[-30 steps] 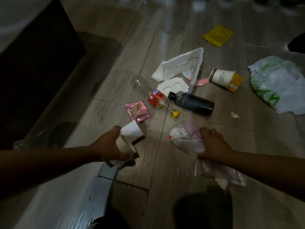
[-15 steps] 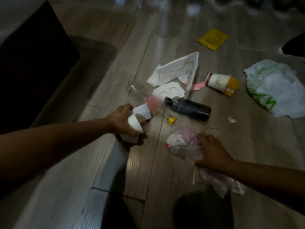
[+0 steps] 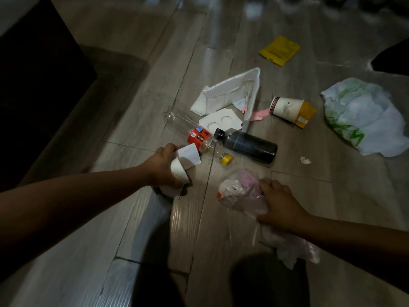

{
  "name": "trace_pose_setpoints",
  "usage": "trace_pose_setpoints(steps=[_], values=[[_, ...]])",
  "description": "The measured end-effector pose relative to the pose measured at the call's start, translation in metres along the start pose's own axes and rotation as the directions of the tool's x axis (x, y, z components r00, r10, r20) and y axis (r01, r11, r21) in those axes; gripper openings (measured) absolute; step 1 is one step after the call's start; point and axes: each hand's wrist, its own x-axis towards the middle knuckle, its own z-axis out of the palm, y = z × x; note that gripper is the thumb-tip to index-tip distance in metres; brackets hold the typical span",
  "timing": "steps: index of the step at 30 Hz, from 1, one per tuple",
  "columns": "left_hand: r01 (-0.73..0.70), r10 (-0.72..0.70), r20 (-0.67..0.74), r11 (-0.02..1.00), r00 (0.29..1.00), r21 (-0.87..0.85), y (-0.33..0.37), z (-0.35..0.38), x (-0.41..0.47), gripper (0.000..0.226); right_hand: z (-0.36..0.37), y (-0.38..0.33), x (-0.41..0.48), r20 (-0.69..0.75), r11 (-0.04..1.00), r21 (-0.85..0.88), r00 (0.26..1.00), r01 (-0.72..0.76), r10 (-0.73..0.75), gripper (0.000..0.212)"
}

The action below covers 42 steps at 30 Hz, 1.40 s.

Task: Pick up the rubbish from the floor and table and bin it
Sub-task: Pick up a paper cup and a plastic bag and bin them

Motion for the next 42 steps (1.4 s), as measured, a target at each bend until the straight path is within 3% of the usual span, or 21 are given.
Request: trace_pose_setpoints(steps=[6, 13, 21, 24, 27, 30, 34, 38, 42], values=[[0.04, -0.04, 0.003, 0.995, 0.999, -0.087, -0.001, 0.009, -0.012, 0.081, -0.005, -0.004, -0.001, -0.043, 0.994, 0.113, 0.999, 0.005, 0.0, 0.055], [0.052, -0.044, 0.042, 0.974, 0.998, -0.222, 0.0, 0.004, -0.034, 0.077, -0.026, -0.004, -0.007, -0.063, 0.903, 0.427, 0.994, -0.05, 0.085, 0.072], [-0.048, 0.04, -0.028, 0.928, 0.999, -0.369, 0.021, -0.007, -0.063, 0.075, -0.058, 0.003, -0.002, -0.176, 0.898, 0.439, 0.98, -0.002, 0.089, 0.033], [-0.077, 0.068, -0.036, 0.926, 0.997, -0.371, 0.03, -0.015, -0.064, 0.076, -0.071, 0.001, -0.004, -0.221, 0.871, 0.491, 0.969, 0.011, 0.112, 0.032], [-0.08, 0.072, -0.037, 0.94, 0.997, -0.331, 0.03, -0.011, -0.067, 0.082, -0.069, -0.002, -0.022, -0.146, 0.851, 0.524, 0.988, 0.03, 0.055, 0.03], [-0.056, 0.064, 0.022, 0.958, 0.998, -0.281, 0.026, 0.004, -0.071, 0.079, -0.044, -0.002, -0.044, -0.001, 0.896, 0.442, 0.999, -0.036, 0.04, 0.049], [-0.036, 0.064, 0.117, 0.973, 0.991, -0.229, 0.024, 0.024, -0.071, 0.076, -0.011, -0.003, -0.062, 0.038, 0.961, 0.274, 0.999, -0.022, 0.012, 0.062], [-0.027, 0.06, 0.158, 0.979, 0.986, -0.203, 0.025, 0.033, -0.066, 0.077, 0.016, -0.002, -0.069, 0.119, 0.994, 0.081, 0.991, -0.075, 0.065, 0.095], [-0.01, 0.041, 0.151, 0.979, 0.988, -0.202, 0.023, 0.031, -0.062, 0.077, 0.026, -0.004, -0.066, 0.095, 0.999, 0.038, 0.995, -0.036, 0.032, 0.089]])
